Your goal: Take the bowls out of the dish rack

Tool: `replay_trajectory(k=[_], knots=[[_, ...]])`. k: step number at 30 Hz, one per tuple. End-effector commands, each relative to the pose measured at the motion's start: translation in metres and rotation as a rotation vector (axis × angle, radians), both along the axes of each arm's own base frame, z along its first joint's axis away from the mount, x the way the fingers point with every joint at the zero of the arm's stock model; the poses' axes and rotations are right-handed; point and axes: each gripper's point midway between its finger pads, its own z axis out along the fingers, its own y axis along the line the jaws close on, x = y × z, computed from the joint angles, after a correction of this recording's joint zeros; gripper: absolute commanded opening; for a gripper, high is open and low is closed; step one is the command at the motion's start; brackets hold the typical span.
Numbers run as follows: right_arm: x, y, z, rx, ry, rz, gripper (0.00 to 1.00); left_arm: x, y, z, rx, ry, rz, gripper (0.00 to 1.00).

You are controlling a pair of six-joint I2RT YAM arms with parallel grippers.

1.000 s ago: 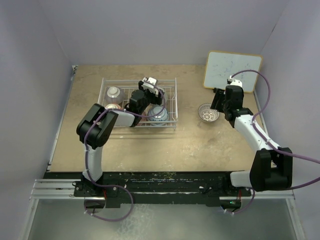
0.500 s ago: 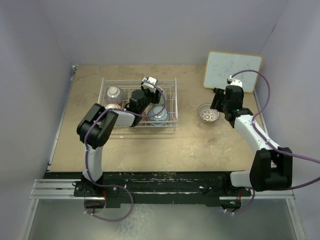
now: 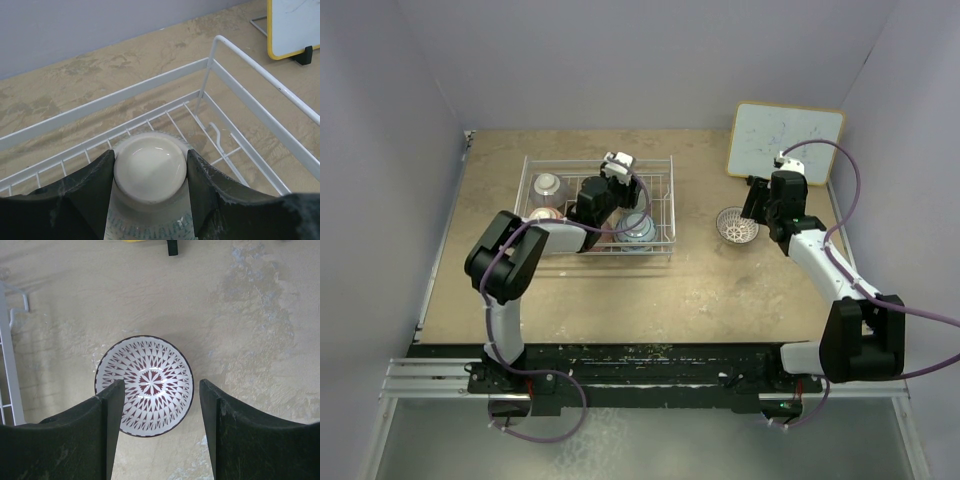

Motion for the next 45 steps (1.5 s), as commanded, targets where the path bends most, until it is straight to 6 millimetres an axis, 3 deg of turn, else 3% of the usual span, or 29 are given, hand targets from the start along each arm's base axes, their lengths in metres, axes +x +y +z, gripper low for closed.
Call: replay_trajectory(k=[1, 13, 22, 27, 35, 39, 45], knots=[[0.005, -0.001, 0.014, -0.015, -0.056, 0.005, 0.64, 0.000, 0.004, 0.078, -0.063, -0.151, 0.015, 0.00], [0.008, 0.002, 0.020, -0.013, -0.079, 0.026, 0.64, -0.008, 0.013, 0.134, -0.123, -0.237, 0.040, 0.00], [0.009, 0.020, 0.030, 0.047, -0.126, 0.108, 0.67, -0.038, 0.017, 0.182, -0.251, -0.218, -0.002, 0.00], [0.011, 0.056, 0.040, 0.169, -0.176, 0.272, 0.72, -0.062, 0.017, 0.198, -0.373, -0.181, -0.054, 0.00], [-0.013, 0.129, 0.099, 0.509, -0.361, 0.603, 0.91, -0.099, 0.012, 0.209, -0.557, -0.101, -0.185, 0.00], [-0.033, 0.156, 0.131, 0.709, -0.470, 0.765, 0.91, -0.118, 0.010, 0.215, -0.668, -0.082, -0.248, 0.00], [-0.060, 0.177, 0.159, 0.975, -0.568, 0.896, 0.87, -0.131, 0.010, 0.218, -0.775, -0.077, -0.294, 0.00]])
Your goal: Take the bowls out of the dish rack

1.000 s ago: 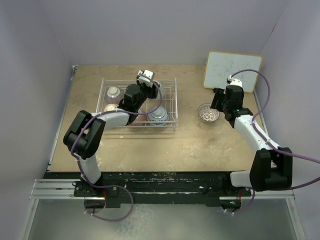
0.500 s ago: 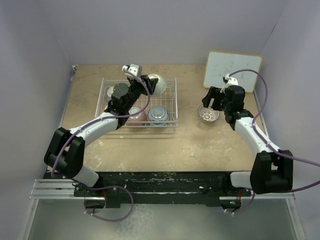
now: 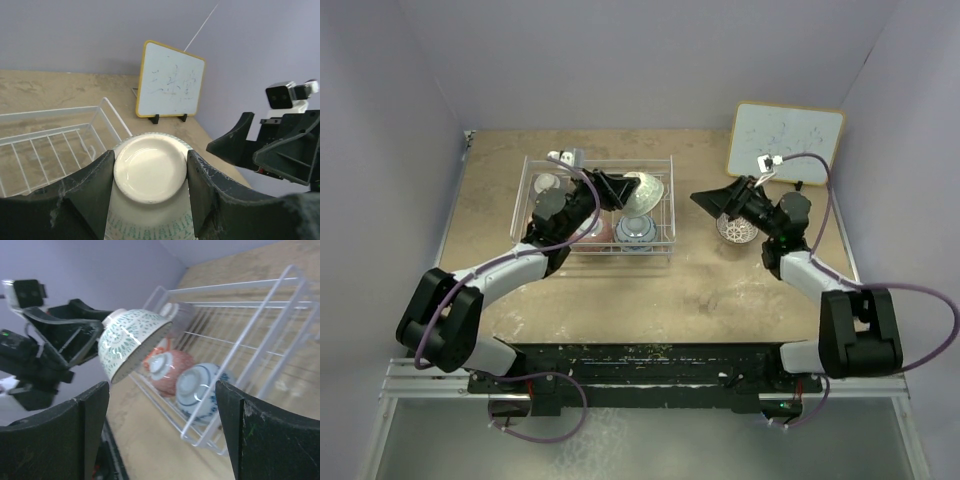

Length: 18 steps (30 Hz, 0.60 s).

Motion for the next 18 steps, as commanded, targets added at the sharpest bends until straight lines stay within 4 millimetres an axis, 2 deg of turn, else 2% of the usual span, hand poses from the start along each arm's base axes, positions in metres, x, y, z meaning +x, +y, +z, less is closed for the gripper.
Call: replay_trajectory(k=[1, 5, 12, 18], knots=[[-0.036, 0.023, 0.063, 0.237, -0.177, 0.198, 0.87, -0.024, 0.004, 0.076, -0.239, -0.174, -0.069, 0.00], [-0.046, 0.038, 0.076, 0.308, -0.201, 0.264, 0.87, -0.027, 0.004, 0.076, -0.290, -0.171, -0.084, 0.00], [-0.052, 0.075, 0.080, 0.349, -0.200, 0.336, 0.83, -0.028, -0.001, 0.075, -0.339, -0.165, -0.114, 0.00], [-0.055, 0.085, 0.086, 0.393, -0.217, 0.364, 0.82, -0.032, -0.007, 0.080, -0.348, -0.163, -0.144, 0.00]])
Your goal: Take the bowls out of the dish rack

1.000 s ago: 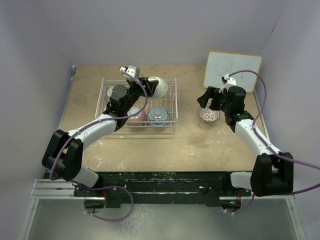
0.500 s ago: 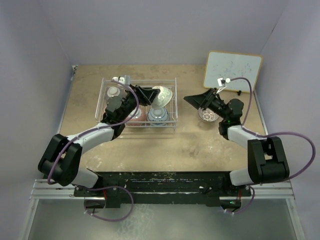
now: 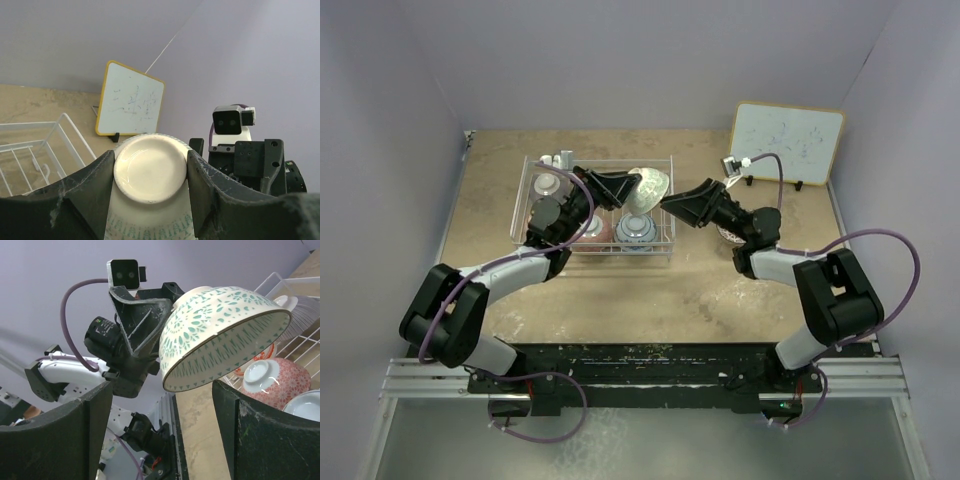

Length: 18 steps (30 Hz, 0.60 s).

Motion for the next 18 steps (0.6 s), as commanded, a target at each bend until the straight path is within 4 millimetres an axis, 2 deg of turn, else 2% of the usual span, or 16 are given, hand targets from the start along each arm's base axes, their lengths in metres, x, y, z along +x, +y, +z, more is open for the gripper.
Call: replay_trajectory(k=[1, 6, 10, 15, 18], knots=[[-0.007, 0.000, 0.043, 0.094, -0.149, 0.004, 0.82, -0.016, -0.002, 0.051, -0.109, -0.139, -0.049, 0.00], [-0.010, 0.008, 0.045, 0.105, -0.165, 0.023, 0.78, -0.021, -0.012, 0.049, -0.103, -0.133, -0.075, 0.00], [-0.012, 0.013, 0.050, 0.130, -0.179, 0.041, 0.65, -0.024, -0.015, 0.046, -0.100, -0.124, -0.073, 0.00], [-0.014, 0.021, 0.054, 0.152, -0.180, 0.043, 0.34, -0.025, -0.017, 0.046, -0.100, -0.124, -0.060, 0.00], [-0.017, 0.022, 0.057, 0.162, -0.180, 0.053, 0.27, -0.024, -0.014, 0.050, -0.110, -0.125, -0.040, 0.00]])
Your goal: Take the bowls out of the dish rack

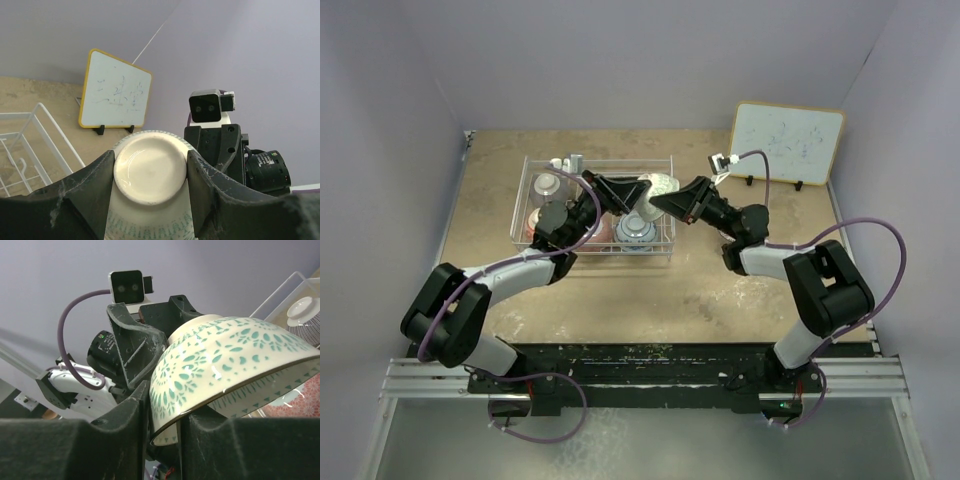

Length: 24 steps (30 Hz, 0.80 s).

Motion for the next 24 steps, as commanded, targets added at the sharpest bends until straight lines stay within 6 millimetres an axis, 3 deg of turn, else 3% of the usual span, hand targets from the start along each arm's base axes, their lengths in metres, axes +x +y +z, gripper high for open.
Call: replay_trajectory(k=[1, 9, 11, 16, 17, 19, 22, 24], knots=[[-0.018, -0.006, 0.053, 0.113, -0.220, -0.006, 0.27, -0.006, 0.011, 0.052, -0.108, -0.133, 0.040, 0.01], [-0.021, -0.009, 0.051, 0.093, -0.232, -0.029, 0.30, -0.008, 0.031, 0.055, -0.144, -0.147, 0.127, 0.00], [-0.021, -0.009, 0.051, 0.096, -0.232, -0.030, 0.25, -0.009, 0.033, 0.056, -0.138, -0.146, 0.134, 0.00], [-0.019, -0.008, 0.047, 0.094, -0.224, -0.030, 0.00, -0.011, 0.034, 0.056, -0.128, -0.151, 0.137, 0.01], [-0.019, -0.008, 0.047, 0.094, -0.222, -0.029, 0.00, -0.011, 0.033, 0.056, -0.126, -0.151, 0.135, 0.03], [-0.019, -0.008, 0.046, 0.091, -0.219, -0.029, 0.00, -0.013, 0.034, 0.054, -0.124, -0.150, 0.133, 0.09], [-0.019, -0.008, 0.046, 0.081, -0.199, -0.029, 0.00, -0.015, 0.036, 0.052, -0.124, -0.149, 0.137, 0.35], [-0.020, -0.008, 0.045, 0.062, -0.197, -0.027, 0.00, -0.016, 0.039, 0.052, -0.114, -0.152, 0.149, 0.44]])
